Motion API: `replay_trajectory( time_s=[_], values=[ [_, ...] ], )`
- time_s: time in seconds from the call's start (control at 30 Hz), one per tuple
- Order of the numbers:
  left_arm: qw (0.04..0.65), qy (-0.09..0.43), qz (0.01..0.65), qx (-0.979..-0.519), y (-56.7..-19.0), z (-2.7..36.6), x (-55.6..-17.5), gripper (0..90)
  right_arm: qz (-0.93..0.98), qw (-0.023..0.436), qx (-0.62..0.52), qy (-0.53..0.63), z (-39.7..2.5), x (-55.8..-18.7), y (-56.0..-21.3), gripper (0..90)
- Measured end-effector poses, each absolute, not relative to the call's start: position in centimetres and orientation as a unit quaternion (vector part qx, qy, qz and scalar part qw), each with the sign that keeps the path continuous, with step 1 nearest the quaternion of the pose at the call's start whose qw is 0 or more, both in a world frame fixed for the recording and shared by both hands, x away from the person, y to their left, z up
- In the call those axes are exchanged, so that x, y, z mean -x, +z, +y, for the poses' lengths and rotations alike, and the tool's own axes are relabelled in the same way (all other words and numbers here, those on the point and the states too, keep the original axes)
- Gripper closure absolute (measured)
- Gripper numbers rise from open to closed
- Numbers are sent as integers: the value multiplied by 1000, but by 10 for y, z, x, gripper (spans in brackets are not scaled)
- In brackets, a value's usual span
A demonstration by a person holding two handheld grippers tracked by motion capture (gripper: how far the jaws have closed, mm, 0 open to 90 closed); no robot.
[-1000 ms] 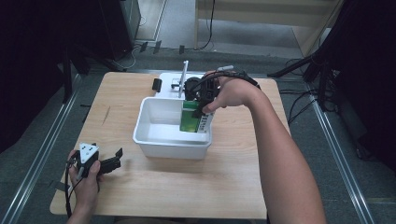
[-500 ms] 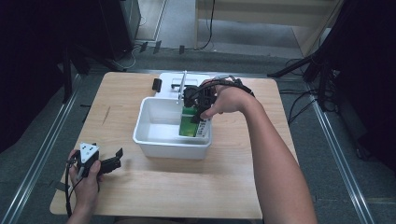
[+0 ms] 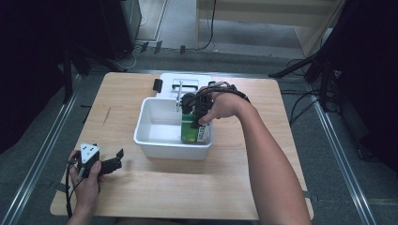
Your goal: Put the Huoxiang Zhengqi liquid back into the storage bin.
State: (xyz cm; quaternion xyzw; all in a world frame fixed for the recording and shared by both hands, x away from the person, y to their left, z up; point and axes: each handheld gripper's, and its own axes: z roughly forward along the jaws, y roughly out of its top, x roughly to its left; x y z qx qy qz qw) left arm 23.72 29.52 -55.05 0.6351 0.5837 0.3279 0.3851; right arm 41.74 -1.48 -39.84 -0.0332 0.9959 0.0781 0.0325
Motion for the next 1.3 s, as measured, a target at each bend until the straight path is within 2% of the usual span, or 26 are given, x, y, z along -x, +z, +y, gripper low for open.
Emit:
replay_trajectory(
  time_s=[0.23, 0.33, 0.5, 0.63, 0.7, 0.9, 1.07, 1.17, 1.3],
  values=[
    [384, 327, 584, -636, -550, 295, -237, 21, 996, 30, 19, 83, -15, -419, -403, 625],
    [384, 326, 584, -636, -550, 295, -237, 21, 996, 32, 17, 84, -16, -419, -404, 581],
    [384, 327, 584, -636, -550, 295, -237, 21, 994, 39, -22, 103, -22, -420, -405, 358],
    [383, 328, 584, -637, -550, 295, -237, 21, 990, 52, -55, 121, -26, -422, -402, 236],
    [383, 327, 584, -637, -550, 295, -237, 21, 986, 57, -80, 134, -28, -422, -398, 129],
    [383, 326, 584, -637, -550, 295, -238, 21, 980, 66, -103, 159, -32, -419, -389, 120],
    [382, 327, 584, -637, -550, 295, -238, 21, 973, 70, -120, 184, -33, -417, -384, 12],
    [383, 327, 584, -637, -551, 295, -238, 21, 963, 94, -138, 211, -37, -415, -378, 10],
    [383, 325, 584, -638, -550, 295, -238, 21, 947, 98, -169, 254, -45, -417, -371, 0]
  ],
)
